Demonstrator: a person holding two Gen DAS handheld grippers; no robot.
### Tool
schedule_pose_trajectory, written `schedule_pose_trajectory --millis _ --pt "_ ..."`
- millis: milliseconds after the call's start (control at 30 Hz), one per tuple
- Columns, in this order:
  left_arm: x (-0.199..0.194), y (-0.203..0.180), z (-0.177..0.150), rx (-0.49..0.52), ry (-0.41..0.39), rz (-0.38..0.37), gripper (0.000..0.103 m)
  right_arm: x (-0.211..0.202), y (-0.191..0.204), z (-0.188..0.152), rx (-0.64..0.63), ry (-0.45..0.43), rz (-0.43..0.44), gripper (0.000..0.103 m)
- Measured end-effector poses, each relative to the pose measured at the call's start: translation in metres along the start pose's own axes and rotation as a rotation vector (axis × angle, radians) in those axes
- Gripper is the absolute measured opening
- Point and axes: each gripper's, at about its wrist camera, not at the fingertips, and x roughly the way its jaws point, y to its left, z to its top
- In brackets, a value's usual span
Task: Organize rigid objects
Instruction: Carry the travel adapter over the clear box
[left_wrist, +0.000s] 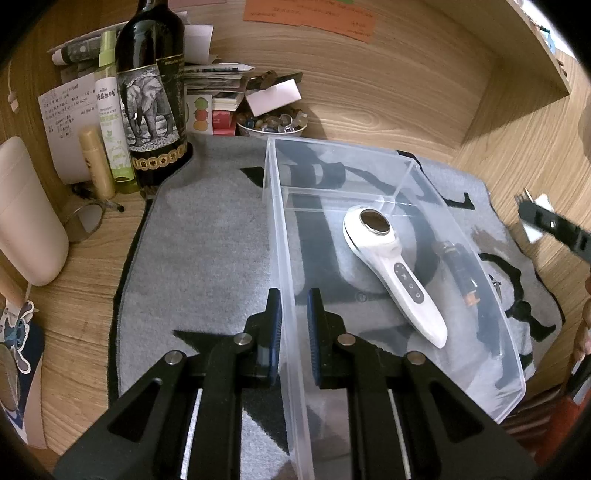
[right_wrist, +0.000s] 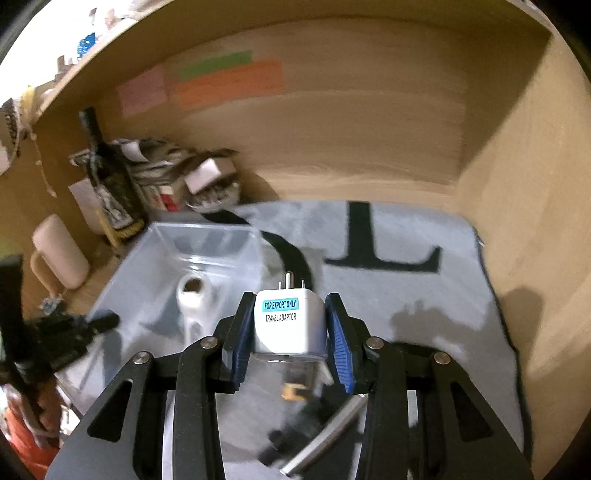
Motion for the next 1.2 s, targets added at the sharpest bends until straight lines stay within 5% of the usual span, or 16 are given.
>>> schedule_pose_trajectory --millis 433,1200 --pt "0.0 0.002 0.001 -0.02 -0.004 -0.009 0.013 0.046 0.066 0.015 -0.172 0.086 0.133 0.035" --pt "-0.005 0.007 -0.002 -0.054 -0.03 -0.03 0.009 0.093 0.12 0.0 -0.385 0.303 0.162 0.035"
